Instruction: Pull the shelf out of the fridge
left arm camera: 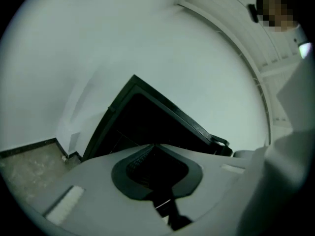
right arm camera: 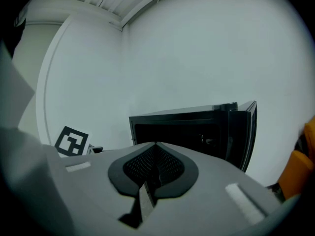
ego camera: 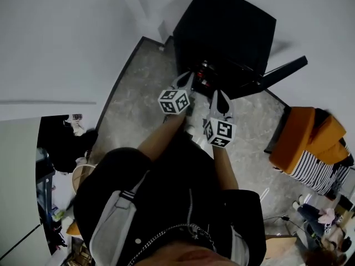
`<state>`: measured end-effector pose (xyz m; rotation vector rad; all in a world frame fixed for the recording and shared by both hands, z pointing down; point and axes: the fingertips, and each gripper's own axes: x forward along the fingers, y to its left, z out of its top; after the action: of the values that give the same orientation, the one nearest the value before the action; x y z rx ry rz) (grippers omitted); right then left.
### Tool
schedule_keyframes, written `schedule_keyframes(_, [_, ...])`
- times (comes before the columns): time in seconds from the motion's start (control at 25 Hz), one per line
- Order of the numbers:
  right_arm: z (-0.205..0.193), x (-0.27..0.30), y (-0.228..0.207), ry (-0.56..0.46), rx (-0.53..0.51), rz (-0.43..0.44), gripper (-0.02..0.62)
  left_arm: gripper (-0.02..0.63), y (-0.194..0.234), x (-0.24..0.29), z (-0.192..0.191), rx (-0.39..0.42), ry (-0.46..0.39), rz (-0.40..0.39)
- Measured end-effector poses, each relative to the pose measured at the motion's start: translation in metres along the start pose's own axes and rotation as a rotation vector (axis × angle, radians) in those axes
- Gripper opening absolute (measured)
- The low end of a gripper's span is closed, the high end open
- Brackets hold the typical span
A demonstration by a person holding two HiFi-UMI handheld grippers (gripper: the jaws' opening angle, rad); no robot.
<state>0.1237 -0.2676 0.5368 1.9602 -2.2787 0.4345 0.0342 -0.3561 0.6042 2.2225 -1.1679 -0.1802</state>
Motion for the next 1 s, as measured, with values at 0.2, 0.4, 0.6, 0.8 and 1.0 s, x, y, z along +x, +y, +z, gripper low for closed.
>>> schedule_keyframes(0.2, [0.0,0.005,-0.003,0.016,-0.02,0.002,0.003,0.032,0.031,0.023,0.009,-0.164,-0.074,0.046])
schedule_keyframes(0.4, [0.0,0.009,-0.004,0.034,-0.038,0.004,0.003,0.118,0.04,0.046,0.013,-0.321,-0.138,-0.019])
schedule_keyframes(0.6, [-0.001,0.012,-0.008,0.048,-0.045,-0.005,0.003,0.152,0.058,0.066,0.006,-0.492,-0.164,-0.012])
schedule_keyframes(0.8, [-0.004,0.013,-0.016,0.059,-0.043,-0.03,0.003,0.166,0.079,0.086,0.0,-0.661,-0.21,0.016])
schedule_keyframes(1.0, [-0.007,0.014,-0.026,0.073,-0.04,-0.056,0.003,0.169,0.088,0.108,0.004,-0.754,-0.249,0.0])
